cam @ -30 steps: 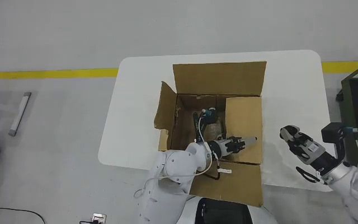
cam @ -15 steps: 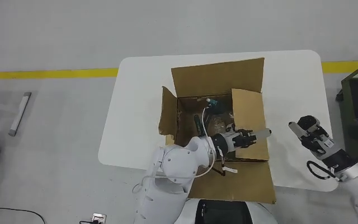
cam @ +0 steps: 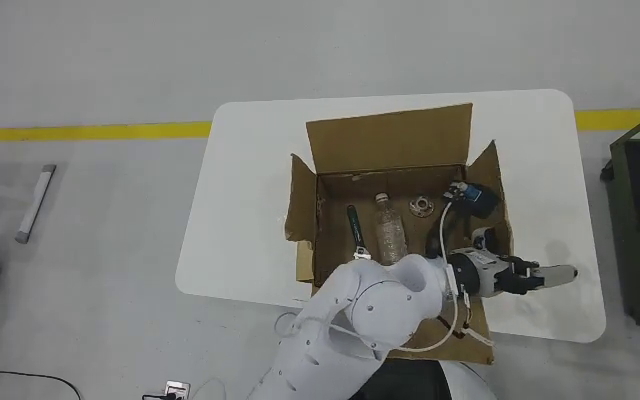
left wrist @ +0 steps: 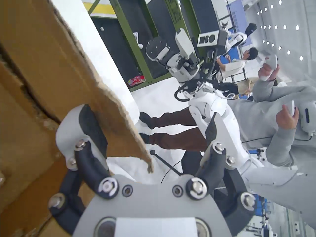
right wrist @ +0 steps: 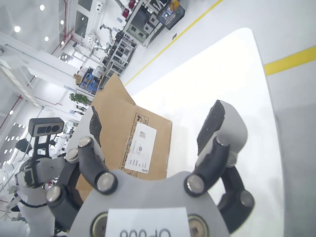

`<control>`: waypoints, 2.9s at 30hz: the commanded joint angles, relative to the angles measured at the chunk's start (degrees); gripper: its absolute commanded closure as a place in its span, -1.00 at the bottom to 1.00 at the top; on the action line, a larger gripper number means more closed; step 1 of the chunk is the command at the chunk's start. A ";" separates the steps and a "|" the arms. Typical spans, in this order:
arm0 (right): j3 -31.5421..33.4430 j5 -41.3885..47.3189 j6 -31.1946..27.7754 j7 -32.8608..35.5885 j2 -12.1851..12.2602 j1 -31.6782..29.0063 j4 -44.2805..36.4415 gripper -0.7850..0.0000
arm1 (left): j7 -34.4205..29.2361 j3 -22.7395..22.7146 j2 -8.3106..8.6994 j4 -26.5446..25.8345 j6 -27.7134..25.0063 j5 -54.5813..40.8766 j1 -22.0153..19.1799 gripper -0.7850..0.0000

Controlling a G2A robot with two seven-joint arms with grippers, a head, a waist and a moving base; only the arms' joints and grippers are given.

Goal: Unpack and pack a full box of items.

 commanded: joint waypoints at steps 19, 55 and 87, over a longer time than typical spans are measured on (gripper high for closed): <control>-1.70 2.33 -1.04 6.16 -0.56 3.14 1.15 0.43 | 0.51 7.28 -1.78 9.04 -3.12 10.54 -5.66 -1.00; -15.77 -5.06 -0.20 16.86 0.57 15.21 7.41 1.00 | -1.91 2.88 -1.57 6.29 -4.38 16.16 -3.61 -1.00; -15.83 -6.24 -0.93 12.39 0.24 12.86 2.74 1.00 | -14.35 -5.71 2.78 7.24 -5.00 52.99 2.10 -1.00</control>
